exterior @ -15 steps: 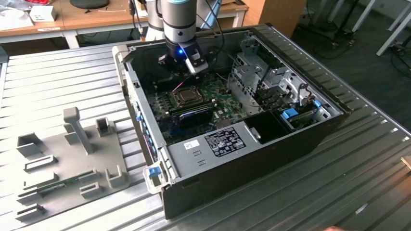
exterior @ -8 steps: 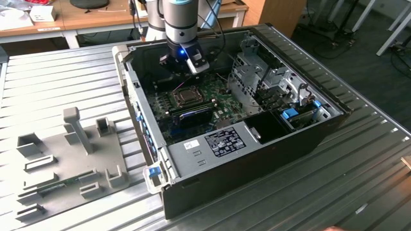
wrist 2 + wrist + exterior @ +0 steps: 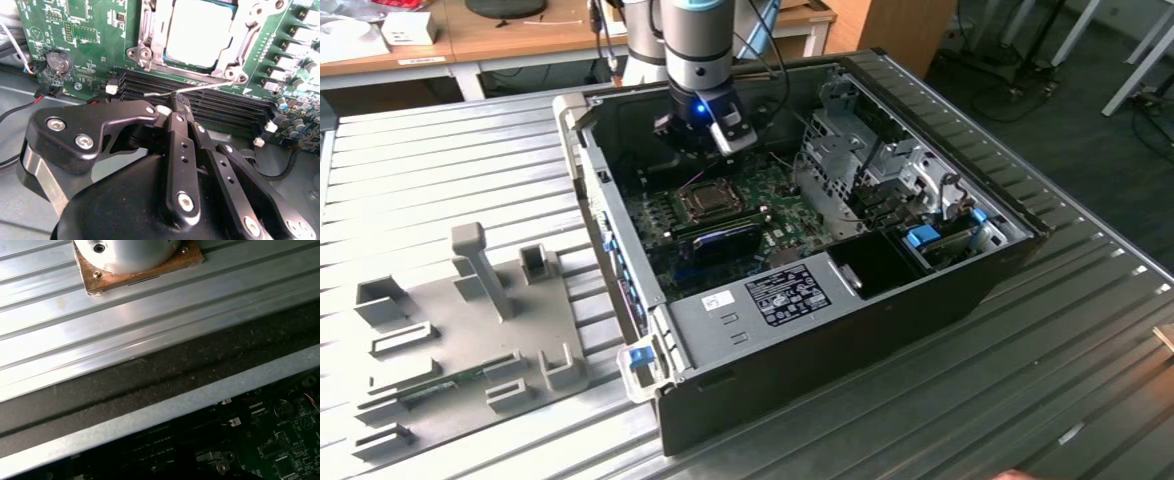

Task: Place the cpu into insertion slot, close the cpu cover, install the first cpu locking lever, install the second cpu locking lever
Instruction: 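Install the first cpu locking lever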

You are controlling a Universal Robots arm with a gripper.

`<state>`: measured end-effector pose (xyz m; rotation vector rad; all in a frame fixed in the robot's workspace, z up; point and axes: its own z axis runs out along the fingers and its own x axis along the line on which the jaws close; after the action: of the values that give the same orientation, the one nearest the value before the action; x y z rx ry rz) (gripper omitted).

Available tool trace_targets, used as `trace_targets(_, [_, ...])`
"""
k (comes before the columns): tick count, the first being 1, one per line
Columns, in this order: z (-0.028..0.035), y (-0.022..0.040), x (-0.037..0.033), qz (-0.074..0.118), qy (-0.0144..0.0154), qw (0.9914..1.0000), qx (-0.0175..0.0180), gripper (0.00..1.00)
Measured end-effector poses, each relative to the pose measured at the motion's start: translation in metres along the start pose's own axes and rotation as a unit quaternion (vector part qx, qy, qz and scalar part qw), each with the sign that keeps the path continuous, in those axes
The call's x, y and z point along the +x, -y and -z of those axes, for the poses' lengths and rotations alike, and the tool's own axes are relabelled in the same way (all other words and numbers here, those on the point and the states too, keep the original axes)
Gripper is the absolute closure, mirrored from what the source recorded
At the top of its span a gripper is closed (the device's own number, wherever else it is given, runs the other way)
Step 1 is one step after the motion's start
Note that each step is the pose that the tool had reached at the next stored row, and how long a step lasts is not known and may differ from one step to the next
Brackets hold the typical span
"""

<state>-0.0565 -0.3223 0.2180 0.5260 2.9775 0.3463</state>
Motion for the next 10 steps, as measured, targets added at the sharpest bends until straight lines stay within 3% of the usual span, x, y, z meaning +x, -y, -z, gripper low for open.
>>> trace_targets(10, [-0.0025,-0.0002,-0.0020,0.000,0.0011,0.99999,0.0031,0.89])
